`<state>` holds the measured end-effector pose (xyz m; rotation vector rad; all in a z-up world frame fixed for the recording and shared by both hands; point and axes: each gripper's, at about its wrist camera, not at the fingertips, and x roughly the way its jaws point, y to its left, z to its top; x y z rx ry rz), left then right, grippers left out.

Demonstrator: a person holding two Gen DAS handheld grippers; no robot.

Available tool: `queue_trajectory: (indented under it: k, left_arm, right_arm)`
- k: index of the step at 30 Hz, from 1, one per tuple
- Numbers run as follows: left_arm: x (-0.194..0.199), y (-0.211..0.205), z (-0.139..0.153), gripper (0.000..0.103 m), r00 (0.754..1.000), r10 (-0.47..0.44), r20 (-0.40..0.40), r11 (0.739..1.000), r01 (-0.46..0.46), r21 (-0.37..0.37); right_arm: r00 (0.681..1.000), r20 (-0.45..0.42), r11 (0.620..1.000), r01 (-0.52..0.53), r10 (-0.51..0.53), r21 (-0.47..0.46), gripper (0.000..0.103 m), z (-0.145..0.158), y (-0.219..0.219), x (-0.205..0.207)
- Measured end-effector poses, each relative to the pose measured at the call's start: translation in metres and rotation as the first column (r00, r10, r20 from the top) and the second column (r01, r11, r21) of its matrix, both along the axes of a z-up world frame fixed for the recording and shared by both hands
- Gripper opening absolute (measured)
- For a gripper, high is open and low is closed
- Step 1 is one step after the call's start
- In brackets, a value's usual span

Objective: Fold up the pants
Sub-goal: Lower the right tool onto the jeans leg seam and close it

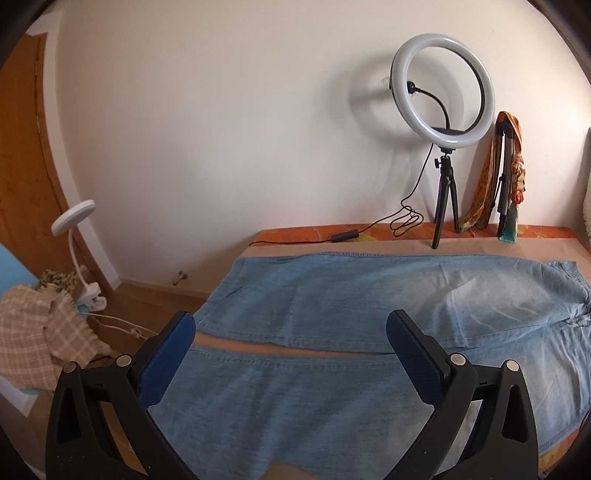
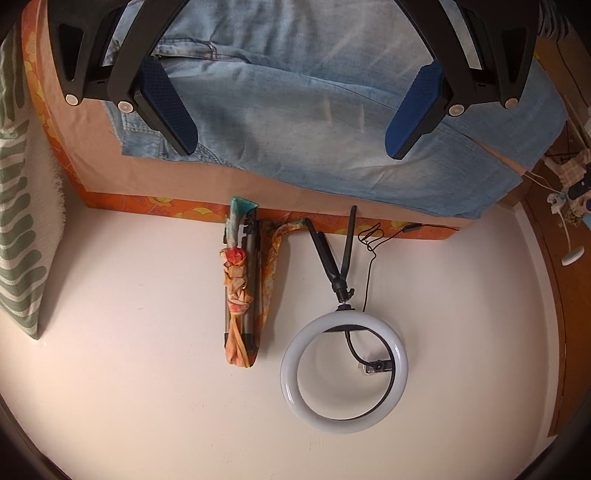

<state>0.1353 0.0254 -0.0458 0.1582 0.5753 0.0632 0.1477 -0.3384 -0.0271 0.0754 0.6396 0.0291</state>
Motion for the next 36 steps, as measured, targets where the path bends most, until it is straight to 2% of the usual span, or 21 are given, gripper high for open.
queue_trajectory:
  k: [8,18,27,33,36]
  left_arm:
    - [0.056,0.012,-0.028,0.103,0.994,-0.046,-0.103,0.998,0.041,-0.055]
    - [0.118,0.016,-0.069,0.103,0.966,-0.088,-0.245,0.988,0.053,-0.146]
    - [0.154,0.011,-0.106,0.101,0.949,-0.087,-0.303,0.984,0.035,-0.172]
    - [0.174,0.007,-0.131,0.100,0.931,-0.080,-0.355,0.980,0.008,-0.198]
    - [0.182,0.008,-0.140,0.100,0.927,-0.071,-0.370,0.977,-0.011,-0.214]
  right_arm:
    - [0.985,-0.090,0.989,-0.145,0.147,0.030,0.103,-0.028,0.003,0.091]
    - [0.931,-0.225,0.957,-0.288,0.288,0.037,0.097,-0.089,0.022,0.196]
    - [0.860,-0.343,0.908,-0.417,0.379,-0.042,0.096,-0.146,0.051,0.246]
    - [0.816,-0.411,0.889,-0.457,0.407,-0.028,0.089,-0.173,0.052,0.266]
    - [0.784,-0.451,0.875,-0.484,0.426,-0.016,0.081,-0.184,0.052,0.270]
